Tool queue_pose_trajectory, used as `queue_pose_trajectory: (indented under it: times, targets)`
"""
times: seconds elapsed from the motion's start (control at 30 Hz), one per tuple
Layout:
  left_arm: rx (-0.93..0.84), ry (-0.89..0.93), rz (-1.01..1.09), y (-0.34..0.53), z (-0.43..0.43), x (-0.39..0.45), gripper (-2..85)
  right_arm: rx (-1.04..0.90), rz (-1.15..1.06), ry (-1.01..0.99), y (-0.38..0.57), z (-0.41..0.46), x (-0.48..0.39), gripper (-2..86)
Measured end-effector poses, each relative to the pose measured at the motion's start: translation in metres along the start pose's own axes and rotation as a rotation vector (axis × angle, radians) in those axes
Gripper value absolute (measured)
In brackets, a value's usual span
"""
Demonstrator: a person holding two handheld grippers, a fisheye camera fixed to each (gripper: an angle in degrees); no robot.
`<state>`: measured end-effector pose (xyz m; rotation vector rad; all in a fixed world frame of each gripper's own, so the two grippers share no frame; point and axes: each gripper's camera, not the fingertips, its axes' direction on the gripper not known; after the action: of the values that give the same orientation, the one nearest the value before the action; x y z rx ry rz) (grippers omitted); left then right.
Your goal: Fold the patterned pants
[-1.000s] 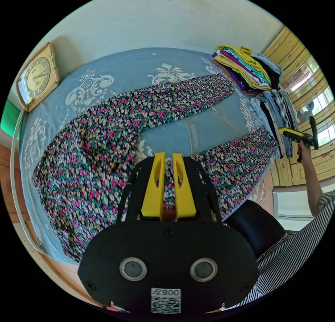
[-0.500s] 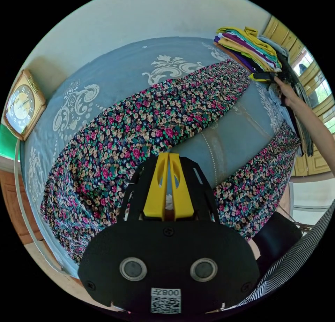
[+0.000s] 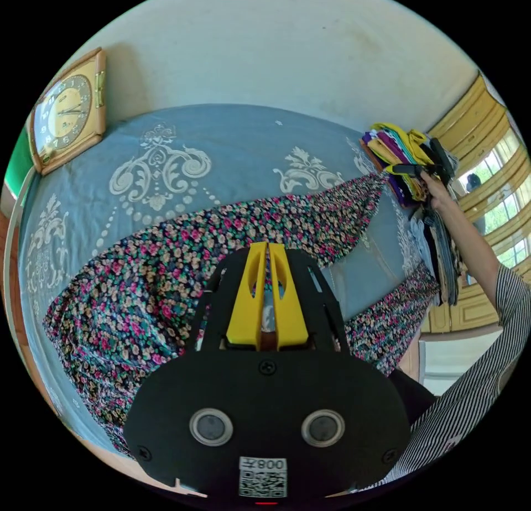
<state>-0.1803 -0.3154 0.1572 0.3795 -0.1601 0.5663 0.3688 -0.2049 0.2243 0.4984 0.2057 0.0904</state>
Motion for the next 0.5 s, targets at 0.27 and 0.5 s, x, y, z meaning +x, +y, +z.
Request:
queue_pose_trajectory:
  times: [0.27,0.5]
  targets:
    - [-0.148,-0.09,0.063,-0.01,0.019,0.01,1.3,0.014,0.008,-0.029,0.005,-0.025,0.002,0.1]
    - [-0.014,0.035,0.071,-0.017,-0.042,0.006,0.6,0.152,-0.094,-0.014,0.013,-0.115,-0.017,0.1]
